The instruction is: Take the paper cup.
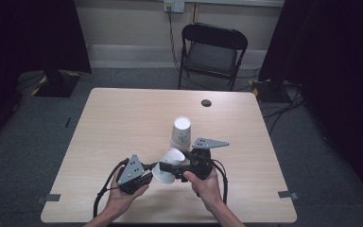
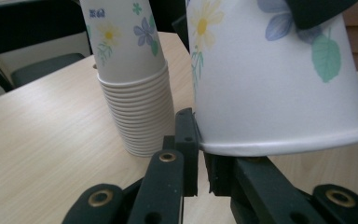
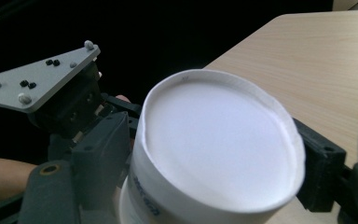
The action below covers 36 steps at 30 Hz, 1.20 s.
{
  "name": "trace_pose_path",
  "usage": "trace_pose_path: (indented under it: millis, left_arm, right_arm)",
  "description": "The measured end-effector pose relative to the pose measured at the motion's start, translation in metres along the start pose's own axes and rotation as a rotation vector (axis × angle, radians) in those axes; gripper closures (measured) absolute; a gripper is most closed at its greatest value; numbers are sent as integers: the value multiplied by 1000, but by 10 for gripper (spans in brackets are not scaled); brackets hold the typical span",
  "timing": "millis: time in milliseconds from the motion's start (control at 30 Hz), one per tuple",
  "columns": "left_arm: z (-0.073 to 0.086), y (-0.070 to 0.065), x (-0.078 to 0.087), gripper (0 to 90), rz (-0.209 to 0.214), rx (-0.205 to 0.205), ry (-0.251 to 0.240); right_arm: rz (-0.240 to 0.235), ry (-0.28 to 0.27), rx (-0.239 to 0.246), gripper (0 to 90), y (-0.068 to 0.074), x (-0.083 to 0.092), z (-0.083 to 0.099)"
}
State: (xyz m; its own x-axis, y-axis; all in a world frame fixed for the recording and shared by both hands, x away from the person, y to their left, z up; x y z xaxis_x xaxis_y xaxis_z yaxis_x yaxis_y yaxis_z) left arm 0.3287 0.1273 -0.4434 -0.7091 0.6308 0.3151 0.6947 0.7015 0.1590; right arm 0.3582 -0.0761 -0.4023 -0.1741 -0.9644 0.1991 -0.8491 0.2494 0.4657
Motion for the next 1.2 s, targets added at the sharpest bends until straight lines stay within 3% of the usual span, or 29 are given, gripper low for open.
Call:
trace_pose_path:
  millis: [200,267,333,433,500,667,1067,1200]
  left_arm:
    - [4,2,-4,851,75,27,36]
    - [4,2,-4,851,83,25,52]
    - [6,4,-6,851,97,29,72]
    - [8,5,-7,851,107,34,85]
    - [11,7,-10,851,142,26,135]
    - [19,11,-17,850,168,31,204]
    - [27,16,-24,852,180,42,287]
    - [30,18,-25,852,180,53,297]
  right_arm:
    - [15,10,53,200,0,3,-2]
    - [17,17,63,201,0,4,-2]
    - [53,49,109,211,2,5,-2]
    - [59,56,123,221,2,5,-2]
    - [72,58,139,242,2,7,-3]
    - [92,72,159,300,1,12,-4]
    - [69,109,221,500,8,9,-4]
    - [56,141,248,501,9,5,-1]
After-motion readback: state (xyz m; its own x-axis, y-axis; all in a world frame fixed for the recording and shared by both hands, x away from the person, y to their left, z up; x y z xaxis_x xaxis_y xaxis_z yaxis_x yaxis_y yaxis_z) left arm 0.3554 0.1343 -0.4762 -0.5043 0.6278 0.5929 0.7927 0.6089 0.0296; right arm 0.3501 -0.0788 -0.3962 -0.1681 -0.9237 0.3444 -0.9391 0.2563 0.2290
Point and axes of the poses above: each handheld gripper's, and its own axes: x roughly backward along the jaws, z roughly out of its underside, y roughly to its left, the point moved 2 cm from there along -x, roughly forward along the jaws, and after that the axes turned 11 degrees about -z, right-handed, at the moved point
